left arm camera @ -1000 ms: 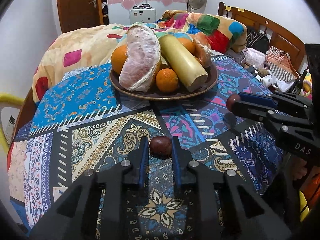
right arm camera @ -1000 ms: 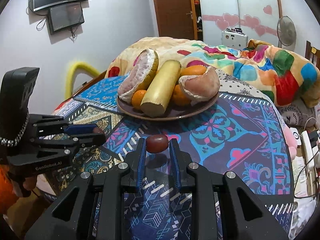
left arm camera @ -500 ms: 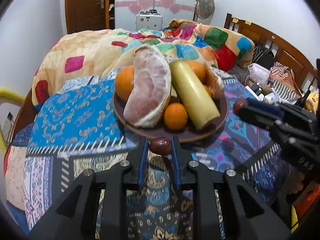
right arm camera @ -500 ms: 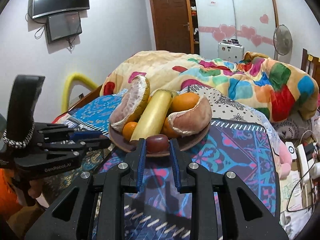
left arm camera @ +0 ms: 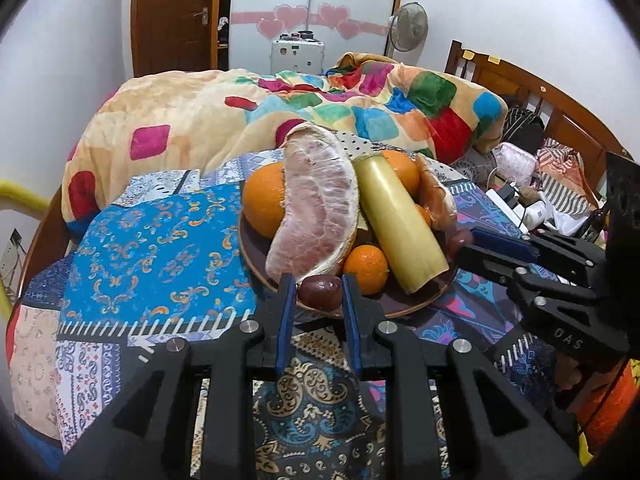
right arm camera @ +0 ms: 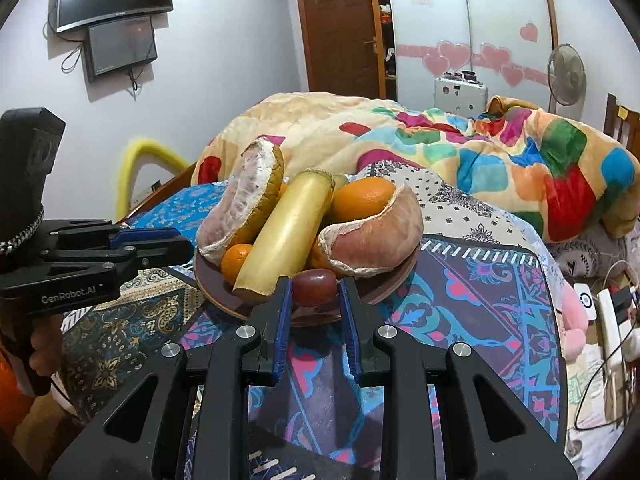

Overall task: Organize fruits
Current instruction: 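Lower both dates onto the plate and open both grippers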

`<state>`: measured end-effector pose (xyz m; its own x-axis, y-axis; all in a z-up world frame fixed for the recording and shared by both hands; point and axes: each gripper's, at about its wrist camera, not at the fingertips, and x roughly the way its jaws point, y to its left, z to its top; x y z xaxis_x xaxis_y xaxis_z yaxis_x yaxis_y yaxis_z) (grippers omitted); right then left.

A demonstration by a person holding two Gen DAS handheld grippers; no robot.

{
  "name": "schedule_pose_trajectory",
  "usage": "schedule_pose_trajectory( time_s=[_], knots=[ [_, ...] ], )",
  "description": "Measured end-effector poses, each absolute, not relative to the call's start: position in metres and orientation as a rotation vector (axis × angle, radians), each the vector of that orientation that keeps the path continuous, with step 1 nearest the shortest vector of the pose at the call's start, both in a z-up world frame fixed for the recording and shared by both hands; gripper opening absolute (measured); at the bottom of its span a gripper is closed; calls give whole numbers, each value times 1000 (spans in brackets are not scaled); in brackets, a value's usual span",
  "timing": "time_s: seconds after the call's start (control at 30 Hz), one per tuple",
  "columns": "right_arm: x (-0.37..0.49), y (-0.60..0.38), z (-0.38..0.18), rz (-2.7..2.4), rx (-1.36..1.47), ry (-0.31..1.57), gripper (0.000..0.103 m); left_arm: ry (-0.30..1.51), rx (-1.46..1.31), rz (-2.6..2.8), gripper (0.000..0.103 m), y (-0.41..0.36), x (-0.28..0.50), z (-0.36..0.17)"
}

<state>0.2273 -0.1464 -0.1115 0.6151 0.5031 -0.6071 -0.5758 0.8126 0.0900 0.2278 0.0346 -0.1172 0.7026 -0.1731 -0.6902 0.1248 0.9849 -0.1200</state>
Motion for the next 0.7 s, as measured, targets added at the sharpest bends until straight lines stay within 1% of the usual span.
schedule_pose_trajectory(
  time_s=[0.3,0.37,0.43,0.47,0.7],
  knots=[
    [232,-142,-116,614,-141,687,23,780,-28,-176,22,21,235,-124],
    [233,-141,-117,614,-138,693,23,784,-27,-181,26,20,236,-126],
    [236,-142,-118,613,-130,705,24,788,-20,-181,34,18,236,-129],
    [237,-143,-118,614,-126,709,24,787,-16,-179,35,17,237,-129],
    [233,-146,-115,608,-115,686,28,764,-28,-167,36,20,227,-124]
  ],
)
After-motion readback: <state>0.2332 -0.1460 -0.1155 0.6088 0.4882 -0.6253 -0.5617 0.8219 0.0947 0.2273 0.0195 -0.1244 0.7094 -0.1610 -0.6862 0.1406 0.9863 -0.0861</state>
